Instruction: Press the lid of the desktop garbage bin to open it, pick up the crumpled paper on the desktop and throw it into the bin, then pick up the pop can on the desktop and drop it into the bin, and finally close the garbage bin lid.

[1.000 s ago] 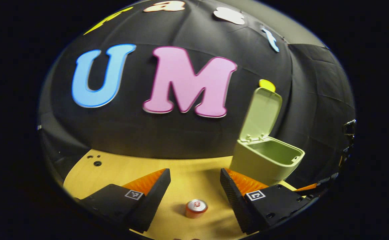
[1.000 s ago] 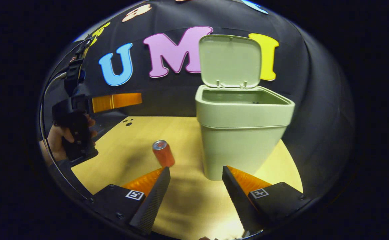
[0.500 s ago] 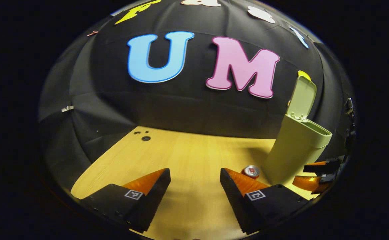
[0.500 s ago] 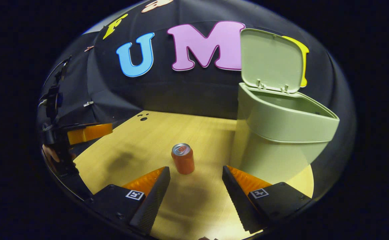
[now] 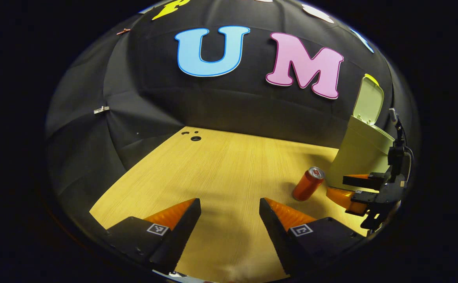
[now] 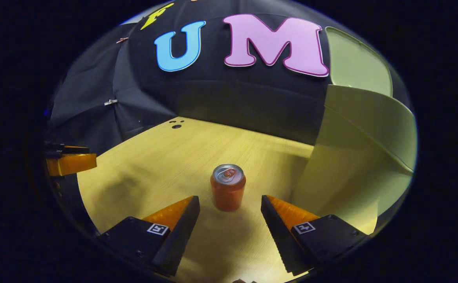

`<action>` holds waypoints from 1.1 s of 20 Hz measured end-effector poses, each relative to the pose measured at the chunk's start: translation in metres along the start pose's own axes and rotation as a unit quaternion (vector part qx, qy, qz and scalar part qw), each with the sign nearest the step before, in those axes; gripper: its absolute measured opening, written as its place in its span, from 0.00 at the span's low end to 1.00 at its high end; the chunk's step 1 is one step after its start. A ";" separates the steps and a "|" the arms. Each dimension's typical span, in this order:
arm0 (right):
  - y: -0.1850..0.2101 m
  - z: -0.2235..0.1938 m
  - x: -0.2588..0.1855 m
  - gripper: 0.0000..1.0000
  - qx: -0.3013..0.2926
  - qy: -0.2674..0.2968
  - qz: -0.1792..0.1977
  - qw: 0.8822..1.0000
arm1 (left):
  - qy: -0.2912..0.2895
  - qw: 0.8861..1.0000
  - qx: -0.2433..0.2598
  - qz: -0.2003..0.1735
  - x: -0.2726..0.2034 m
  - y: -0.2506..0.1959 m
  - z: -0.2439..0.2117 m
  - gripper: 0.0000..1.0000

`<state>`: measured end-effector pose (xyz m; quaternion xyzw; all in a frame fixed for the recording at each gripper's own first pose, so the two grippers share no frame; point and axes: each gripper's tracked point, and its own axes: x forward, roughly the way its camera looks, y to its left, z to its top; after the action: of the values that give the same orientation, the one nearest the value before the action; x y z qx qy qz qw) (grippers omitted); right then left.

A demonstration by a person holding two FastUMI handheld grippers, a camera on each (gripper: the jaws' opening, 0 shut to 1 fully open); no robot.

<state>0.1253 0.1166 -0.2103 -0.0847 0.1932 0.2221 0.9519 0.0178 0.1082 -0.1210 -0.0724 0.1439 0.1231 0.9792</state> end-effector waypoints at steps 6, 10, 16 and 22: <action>-0.001 -0.025 0.042 0.99 -0.013 0.029 -0.001 1.000 | 0.009 1.000 -0.004 0.013 -0.001 0.003 0.002 0.96; -0.003 -0.031 0.065 0.98 -0.012 0.031 0.002 0.999 | 0.011 1.000 0.001 0.026 -0.001 0.008 0.007 0.96; 0.001 -0.031 0.099 0.99 -0.019 0.027 0.009 0.999 | 0.021 0.999 -0.004 0.042 -0.003 0.008 0.002 0.96; 0.011 -0.028 0.105 0.96 -0.036 0.018 0.028 0.999 | 0.020 0.999 -0.015 0.046 -0.007 -0.006 0.000 0.96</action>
<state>0.1981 0.1600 -0.2796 -0.1172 0.2047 0.2540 0.9380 0.0129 0.1005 -0.1182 -0.0827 0.1650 0.1687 0.9682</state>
